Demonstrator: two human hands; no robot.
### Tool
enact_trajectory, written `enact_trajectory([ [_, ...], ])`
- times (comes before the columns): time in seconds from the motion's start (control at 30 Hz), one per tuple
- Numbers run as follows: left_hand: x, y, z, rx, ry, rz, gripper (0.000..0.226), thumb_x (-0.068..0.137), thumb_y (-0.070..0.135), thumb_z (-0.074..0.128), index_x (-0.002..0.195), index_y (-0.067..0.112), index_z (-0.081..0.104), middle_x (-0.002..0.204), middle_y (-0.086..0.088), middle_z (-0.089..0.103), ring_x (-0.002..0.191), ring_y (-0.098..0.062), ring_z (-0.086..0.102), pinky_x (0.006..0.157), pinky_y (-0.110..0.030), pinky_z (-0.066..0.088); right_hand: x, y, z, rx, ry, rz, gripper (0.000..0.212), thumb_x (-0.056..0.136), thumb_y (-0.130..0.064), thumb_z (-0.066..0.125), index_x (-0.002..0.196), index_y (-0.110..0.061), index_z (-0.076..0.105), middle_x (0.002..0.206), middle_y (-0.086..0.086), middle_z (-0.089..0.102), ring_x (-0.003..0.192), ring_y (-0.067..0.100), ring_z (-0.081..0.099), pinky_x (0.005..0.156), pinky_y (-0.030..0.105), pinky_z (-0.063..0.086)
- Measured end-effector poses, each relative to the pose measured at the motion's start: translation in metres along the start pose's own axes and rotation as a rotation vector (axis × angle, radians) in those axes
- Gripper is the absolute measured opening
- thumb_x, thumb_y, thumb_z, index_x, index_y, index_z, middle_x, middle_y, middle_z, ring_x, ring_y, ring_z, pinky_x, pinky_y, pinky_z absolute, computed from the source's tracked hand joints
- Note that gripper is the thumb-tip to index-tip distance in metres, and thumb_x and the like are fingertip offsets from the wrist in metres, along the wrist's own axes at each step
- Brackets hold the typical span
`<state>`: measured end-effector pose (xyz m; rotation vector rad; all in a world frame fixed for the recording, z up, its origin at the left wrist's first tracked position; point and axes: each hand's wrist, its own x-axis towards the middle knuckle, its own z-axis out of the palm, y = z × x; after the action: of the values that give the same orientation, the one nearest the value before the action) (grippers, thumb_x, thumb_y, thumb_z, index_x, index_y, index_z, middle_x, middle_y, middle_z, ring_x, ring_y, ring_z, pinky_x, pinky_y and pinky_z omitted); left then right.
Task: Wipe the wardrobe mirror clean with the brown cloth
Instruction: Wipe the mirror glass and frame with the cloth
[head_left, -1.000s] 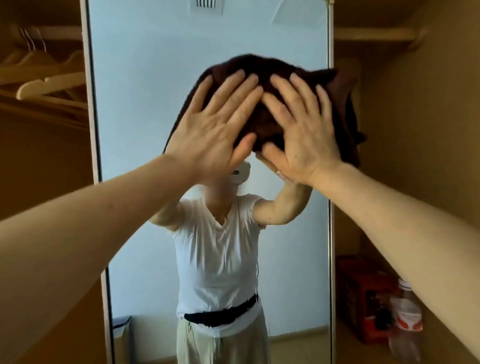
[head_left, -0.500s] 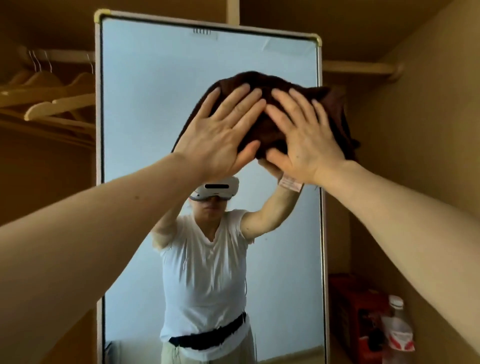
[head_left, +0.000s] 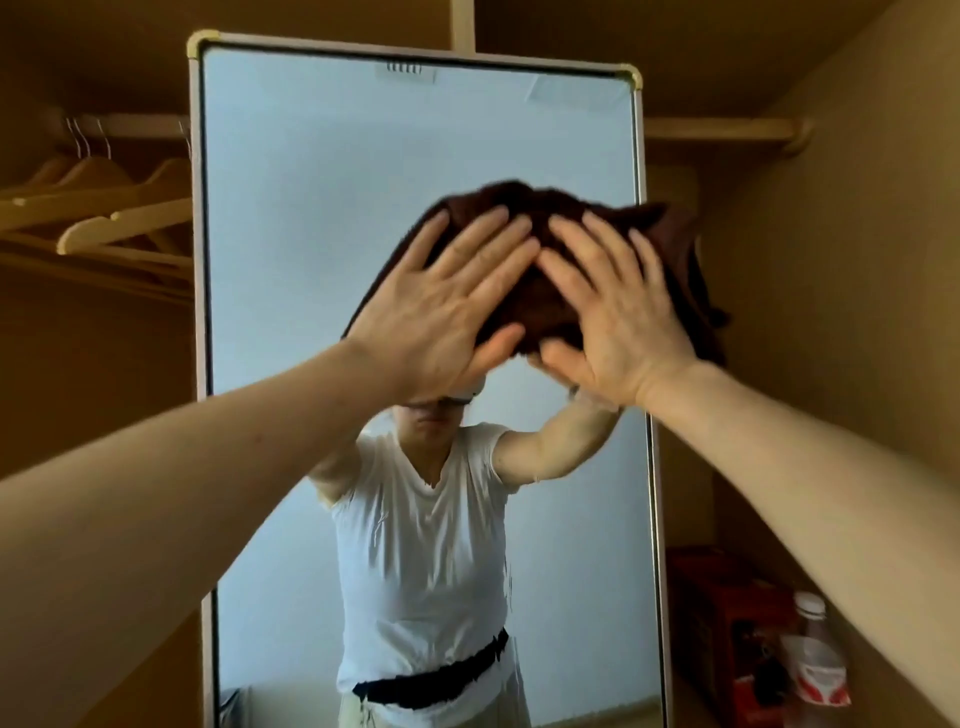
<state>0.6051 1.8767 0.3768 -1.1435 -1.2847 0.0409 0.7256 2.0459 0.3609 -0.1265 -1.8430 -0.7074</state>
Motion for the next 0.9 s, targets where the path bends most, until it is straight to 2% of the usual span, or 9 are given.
enact_trajectory([
  [0.1,0.025,-0.012,-0.003,0.007,-0.006,-0.122,0.069,0.094,0.05,0.02,0.152,0.012,0.017,0.159,-0.006,0.016,0.148,-0.022,0.009,0.118,-0.048,0.009,0.035,0.016,-0.009,-0.042,-0.036,0.036,0.08,0.074,-0.054,0.033,0.146,-0.02,0.027,0.156,0.004,0.018,0.143,0.029,0.013,0.114,0.053,0.01],
  [0.17,0.028,-0.01,-0.002,0.002,0.006,-0.148,0.069,0.094,0.049,0.018,0.152,0.012,0.017,0.159,-0.006,0.015,0.148,-0.021,0.008,0.119,-0.048,0.009,0.037,0.015,-0.008,-0.042,0.001,0.051,0.077,0.076,-0.053,0.034,0.146,-0.021,0.026,0.156,0.004,0.019,0.143,0.029,0.014,0.114,0.053,0.011],
  [0.33,-0.022,0.025,0.007,-0.038,0.035,-0.015,0.068,0.093,0.046,0.033,0.15,0.008,0.026,0.157,-0.011,0.021,0.146,-0.027,0.015,0.116,-0.054,0.016,-0.034,-0.024,0.015,0.075,0.134,0.08,0.077,0.071,-0.048,0.051,0.139,-0.015,0.041,0.151,0.012,0.032,0.139,0.035,0.025,0.111,0.057,0.017],
  [0.47,-0.064,0.049,0.014,-0.06,0.014,0.128,0.07,0.094,0.05,0.038,0.149,0.008,0.027,0.156,-0.011,0.023,0.146,-0.027,0.017,0.114,-0.055,0.021,-0.088,-0.042,0.027,0.045,0.072,-0.01,0.081,0.071,-0.057,0.06,0.137,-0.017,0.036,0.149,0.015,0.034,0.138,0.037,0.026,0.109,0.06,0.018],
  [0.53,-0.058,0.042,0.013,-0.057,0.01,0.138,0.07,0.094,0.05,0.038,0.149,0.007,0.028,0.156,-0.011,0.023,0.145,-0.028,0.018,0.114,-0.054,0.021,-0.079,-0.034,0.023,0.044,0.051,-0.045,0.077,0.076,-0.06,0.052,0.138,-0.017,0.034,0.149,0.015,0.034,0.138,0.037,0.027,0.109,0.06,0.018],
  [0.63,-0.024,0.018,0.007,-0.021,0.015,0.06,0.068,0.094,0.048,0.035,0.149,0.007,0.029,0.156,-0.011,0.024,0.145,-0.028,0.019,0.115,-0.053,0.019,-0.034,-0.013,0.01,0.027,0.031,-0.044,0.078,0.074,-0.057,0.046,0.139,-0.015,0.034,0.15,0.015,0.033,0.139,0.038,0.026,0.11,0.059,0.018],
  [0.77,0.027,-0.005,-0.002,-0.003,0.008,-0.148,0.069,0.093,0.049,0.022,0.151,0.01,0.024,0.158,-0.007,0.021,0.147,-0.023,0.014,0.118,-0.049,0.012,0.033,0.019,-0.012,-0.069,-0.04,0.029,0.08,0.073,-0.054,0.036,0.144,-0.018,0.032,0.155,0.007,0.022,0.143,0.032,0.017,0.111,0.057,0.017],
  [0.83,0.036,-0.005,-0.003,-0.012,0.018,-0.198,0.069,0.093,0.049,0.018,0.151,0.012,0.02,0.159,-0.006,0.018,0.147,-0.021,0.009,0.119,-0.047,0.008,0.041,0.019,-0.011,-0.076,-0.003,0.061,0.076,0.077,-0.052,0.038,0.145,-0.02,0.029,0.156,0.005,0.021,0.143,0.031,0.016,0.112,0.057,0.016],
  [0.9,0.028,0.002,0.0,-0.029,0.037,-0.177,0.068,0.093,0.047,0.021,0.151,0.01,0.023,0.158,-0.007,0.02,0.147,-0.022,0.012,0.118,-0.049,0.01,0.027,0.008,-0.003,-0.029,0.066,0.096,0.074,0.077,-0.049,0.041,0.144,-0.019,0.032,0.154,0.007,0.025,0.142,0.032,0.018,0.112,0.058,0.015],
])
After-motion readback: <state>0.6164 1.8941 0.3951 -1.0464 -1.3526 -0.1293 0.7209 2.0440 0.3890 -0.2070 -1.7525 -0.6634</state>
